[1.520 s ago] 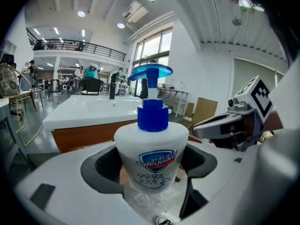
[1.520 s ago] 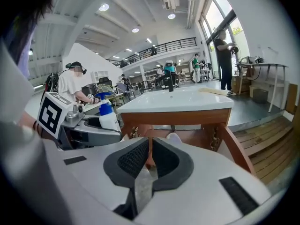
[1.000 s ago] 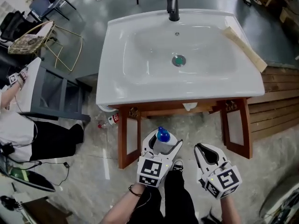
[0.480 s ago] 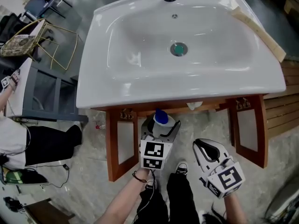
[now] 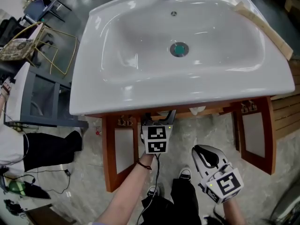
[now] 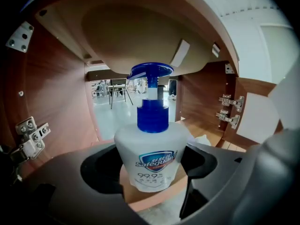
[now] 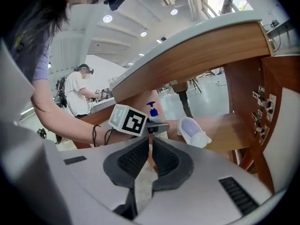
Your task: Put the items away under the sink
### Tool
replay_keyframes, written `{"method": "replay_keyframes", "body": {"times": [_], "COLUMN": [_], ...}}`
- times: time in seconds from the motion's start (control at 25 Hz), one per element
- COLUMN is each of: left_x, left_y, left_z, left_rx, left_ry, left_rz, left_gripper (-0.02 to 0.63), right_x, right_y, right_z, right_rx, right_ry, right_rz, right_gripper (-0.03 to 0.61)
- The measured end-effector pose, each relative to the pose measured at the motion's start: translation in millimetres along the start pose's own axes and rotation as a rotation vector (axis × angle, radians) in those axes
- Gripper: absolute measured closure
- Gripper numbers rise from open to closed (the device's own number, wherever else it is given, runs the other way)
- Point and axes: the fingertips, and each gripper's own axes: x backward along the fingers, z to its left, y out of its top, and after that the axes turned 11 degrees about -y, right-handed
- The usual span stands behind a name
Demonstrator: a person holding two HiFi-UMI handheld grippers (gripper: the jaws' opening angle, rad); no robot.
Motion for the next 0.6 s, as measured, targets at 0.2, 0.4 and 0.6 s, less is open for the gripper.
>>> {"method": "replay_keyframes", "body": {"times": [0.2, 0.4, 0.6], "left_x": [-22.5, -32.8, -28.0], "left_y": [8.3, -5.4, -20.6], "left_z": [19.1, 23.9, 26.7], "left_rx": [-0.052, -0.044, -0.012], "left_ry": [0.041, 0.071, 0.101], "left_rz": [-0.021, -0.012, -0.074], "left_gripper": [0.236, 0.236, 0.236], "right_x": [-6.4, -5.5, -4.1], "right_y": [-7.3, -23.5, -32.8], "right_z": [-8.3, -14.4, -13.6], "right_rx": [-0.019, -0.059, -0.06], "right_ry": [-0.02, -0.052, -0.06], "right_rz": [-0.014, -0.008, 0.003], "right_gripper": [0.541, 0.541, 0.541]}}
